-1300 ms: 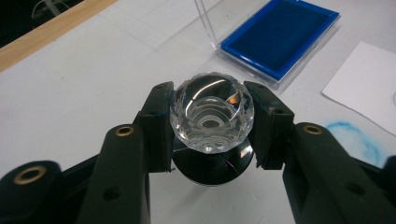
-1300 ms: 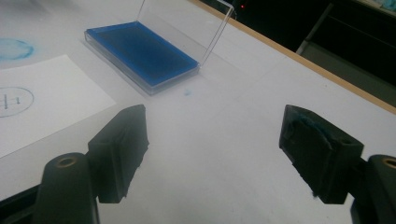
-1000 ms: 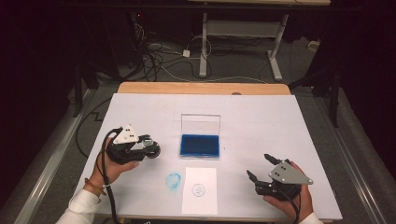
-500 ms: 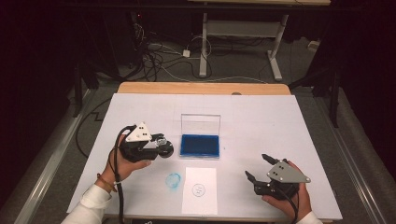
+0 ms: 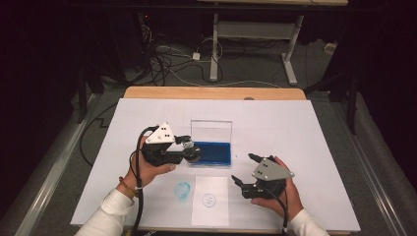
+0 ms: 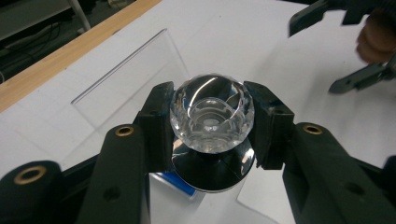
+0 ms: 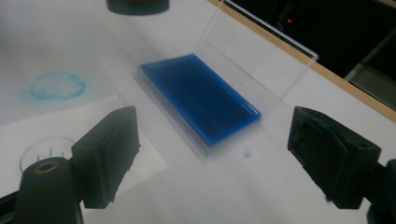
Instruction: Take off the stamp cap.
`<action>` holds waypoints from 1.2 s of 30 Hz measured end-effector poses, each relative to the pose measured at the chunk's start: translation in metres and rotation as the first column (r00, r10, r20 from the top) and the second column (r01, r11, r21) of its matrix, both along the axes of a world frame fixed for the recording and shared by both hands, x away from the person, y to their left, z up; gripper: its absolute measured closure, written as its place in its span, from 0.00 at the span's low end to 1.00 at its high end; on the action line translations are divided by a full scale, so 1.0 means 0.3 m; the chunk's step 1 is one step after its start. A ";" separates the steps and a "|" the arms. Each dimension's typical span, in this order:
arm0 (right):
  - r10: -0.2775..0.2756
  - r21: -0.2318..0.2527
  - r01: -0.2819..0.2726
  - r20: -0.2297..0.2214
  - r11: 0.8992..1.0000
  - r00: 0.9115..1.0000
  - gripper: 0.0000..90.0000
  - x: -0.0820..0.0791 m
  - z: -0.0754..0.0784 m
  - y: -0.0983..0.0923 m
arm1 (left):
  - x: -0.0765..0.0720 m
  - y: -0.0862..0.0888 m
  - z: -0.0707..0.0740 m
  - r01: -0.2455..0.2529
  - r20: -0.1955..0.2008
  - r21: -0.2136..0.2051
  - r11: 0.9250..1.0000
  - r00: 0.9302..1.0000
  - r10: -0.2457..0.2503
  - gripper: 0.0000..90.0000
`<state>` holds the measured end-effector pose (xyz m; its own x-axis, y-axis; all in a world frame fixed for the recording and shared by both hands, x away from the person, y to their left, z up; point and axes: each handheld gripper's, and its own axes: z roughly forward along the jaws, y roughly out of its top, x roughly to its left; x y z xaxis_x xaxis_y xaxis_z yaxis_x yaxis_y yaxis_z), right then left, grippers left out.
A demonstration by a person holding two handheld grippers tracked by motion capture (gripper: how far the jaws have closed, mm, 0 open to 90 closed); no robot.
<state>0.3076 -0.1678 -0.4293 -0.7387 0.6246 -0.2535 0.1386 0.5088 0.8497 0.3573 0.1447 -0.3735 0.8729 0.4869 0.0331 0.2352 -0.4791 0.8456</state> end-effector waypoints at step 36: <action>0.098 0.073 -0.096 -0.030 0.993 0.995 0.39 0.060 -0.036 0.208 | -0.030 -0.138 -0.026 0.114 -0.042 -0.065 0.991 0.992 -0.117 0.60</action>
<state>0.3257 -0.1054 -0.4402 -0.8039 0.5652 -0.1852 0.1205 0.4598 0.8798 0.3483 0.1034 -0.3812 0.9232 0.3827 -0.0352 0.2205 -0.4523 0.8642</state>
